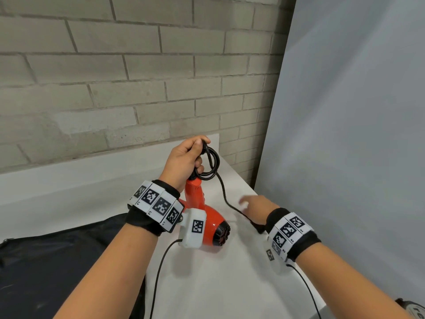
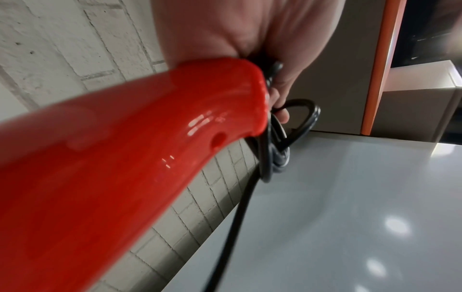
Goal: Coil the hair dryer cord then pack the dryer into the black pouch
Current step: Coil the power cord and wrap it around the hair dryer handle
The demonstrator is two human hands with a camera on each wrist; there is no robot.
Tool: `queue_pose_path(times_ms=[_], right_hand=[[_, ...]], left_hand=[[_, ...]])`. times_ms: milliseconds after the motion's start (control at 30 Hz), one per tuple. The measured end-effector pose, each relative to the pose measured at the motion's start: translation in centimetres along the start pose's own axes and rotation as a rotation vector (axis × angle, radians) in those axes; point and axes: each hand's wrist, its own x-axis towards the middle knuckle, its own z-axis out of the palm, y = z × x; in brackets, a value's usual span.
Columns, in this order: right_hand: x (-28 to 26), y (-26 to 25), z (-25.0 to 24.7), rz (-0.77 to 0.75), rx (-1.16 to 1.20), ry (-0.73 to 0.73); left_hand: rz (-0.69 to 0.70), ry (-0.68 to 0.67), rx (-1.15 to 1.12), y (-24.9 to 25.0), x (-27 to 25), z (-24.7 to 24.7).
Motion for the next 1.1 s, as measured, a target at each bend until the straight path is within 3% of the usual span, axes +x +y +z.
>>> queue_pose_path(times_ms=[100, 167, 233, 333, 500, 667, 1033, 1100], right_hand=[[-1.3, -2.9, -1.7, -0.278, 0.478, 0.160], [-1.5, -4.7, -2.7, -0.411, 0.599, 0.163], [-1.3, -5.6, -3.0, -0.486, 0.676, 0.161], [-0.8, -5.7, -3.1, -0.474, 0.874, 0.188], [-0.1, -4.2, -6.0, -0.271, 0.833, 0.522], [-2.0, -4.7, -9.7, -0.396, 0.739, 0.791], [-4.2, -6.4, -11.0, -0.597, 0.711, 0.757], [-3.6, -5.5, -10.9, -0.597, 0.745, 0.737]], left_hand=[[0.008, -0.037, 0.035, 0.1, 0.0, 0.2], [0.009, -0.054, 0.045, 0.2, -0.1, 0.2], [-0.003, -0.059, 0.014, 0.3, -0.2, 0.3], [-0.022, -0.032, -0.028, 0.4, -0.4, 0.6], [-0.030, -0.088, 0.078, 0.0, -0.8, 0.7], [-0.031, -0.132, 0.246, 0.2, -1.1, 0.8], [-0.032, -0.231, 0.367, 0.6, -1.7, 1.6], [-0.034, -0.199, 0.390, 0.3, -1.4, 1.6]])
